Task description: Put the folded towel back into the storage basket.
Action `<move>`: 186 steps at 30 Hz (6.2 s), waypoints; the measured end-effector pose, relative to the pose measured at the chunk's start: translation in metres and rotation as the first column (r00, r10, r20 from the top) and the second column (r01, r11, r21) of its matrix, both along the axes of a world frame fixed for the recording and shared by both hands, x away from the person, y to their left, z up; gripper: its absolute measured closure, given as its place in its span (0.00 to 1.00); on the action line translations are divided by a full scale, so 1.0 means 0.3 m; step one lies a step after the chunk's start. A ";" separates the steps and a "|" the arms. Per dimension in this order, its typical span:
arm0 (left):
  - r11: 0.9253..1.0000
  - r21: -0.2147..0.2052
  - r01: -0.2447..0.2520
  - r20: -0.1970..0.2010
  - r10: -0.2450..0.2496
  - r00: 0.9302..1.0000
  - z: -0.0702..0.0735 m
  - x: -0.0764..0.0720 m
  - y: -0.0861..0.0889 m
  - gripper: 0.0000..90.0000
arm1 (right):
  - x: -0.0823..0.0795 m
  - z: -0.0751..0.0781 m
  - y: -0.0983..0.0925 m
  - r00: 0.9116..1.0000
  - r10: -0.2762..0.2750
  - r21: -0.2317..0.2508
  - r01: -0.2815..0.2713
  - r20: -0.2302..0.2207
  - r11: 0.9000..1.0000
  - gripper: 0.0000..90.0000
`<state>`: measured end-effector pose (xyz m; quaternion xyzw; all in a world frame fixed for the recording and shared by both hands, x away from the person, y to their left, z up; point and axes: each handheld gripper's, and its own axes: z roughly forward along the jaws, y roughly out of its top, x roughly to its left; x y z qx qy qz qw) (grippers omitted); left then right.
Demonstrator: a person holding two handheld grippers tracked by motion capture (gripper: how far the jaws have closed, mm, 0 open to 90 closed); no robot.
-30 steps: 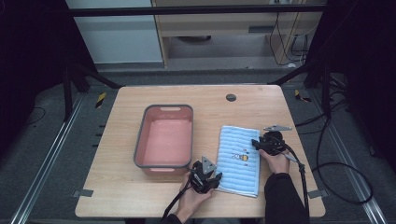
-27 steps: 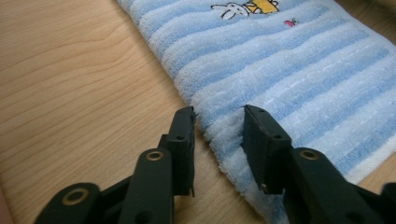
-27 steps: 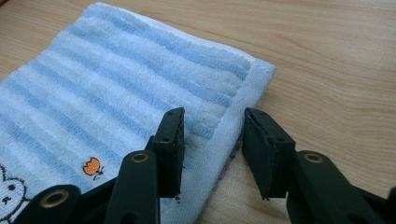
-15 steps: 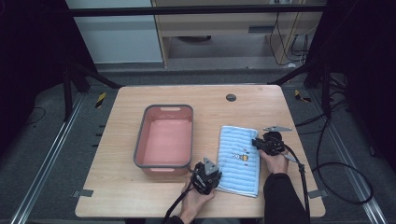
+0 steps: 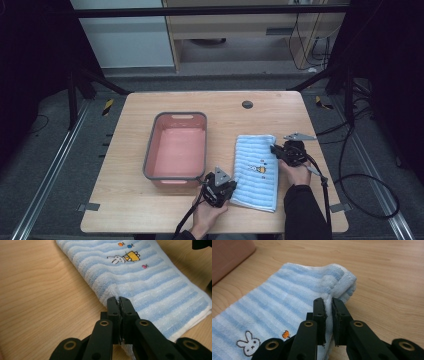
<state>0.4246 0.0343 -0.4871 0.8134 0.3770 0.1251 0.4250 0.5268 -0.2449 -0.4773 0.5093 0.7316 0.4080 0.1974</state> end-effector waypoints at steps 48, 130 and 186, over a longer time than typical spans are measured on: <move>0.997 -0.072 0.042 0.226 -0.025 0.974 0.378 -0.051 0.122 0.98 | -0.066 0.414 0.077 0.961 0.042 0.038 -0.055 0.272 0.998 0.93; 0.972 -0.139 -0.189 0.299 0.223 0.928 0.495 -0.009 0.610 0.98 | 0.150 0.592 0.640 0.913 0.228 0.006 -0.244 0.337 0.970 0.93; 0.962 0.013 -0.272 0.170 0.266 0.949 0.274 0.069 0.705 0.98 | 0.264 0.314 0.814 0.942 0.278 -0.027 -0.278 0.189 0.960 0.93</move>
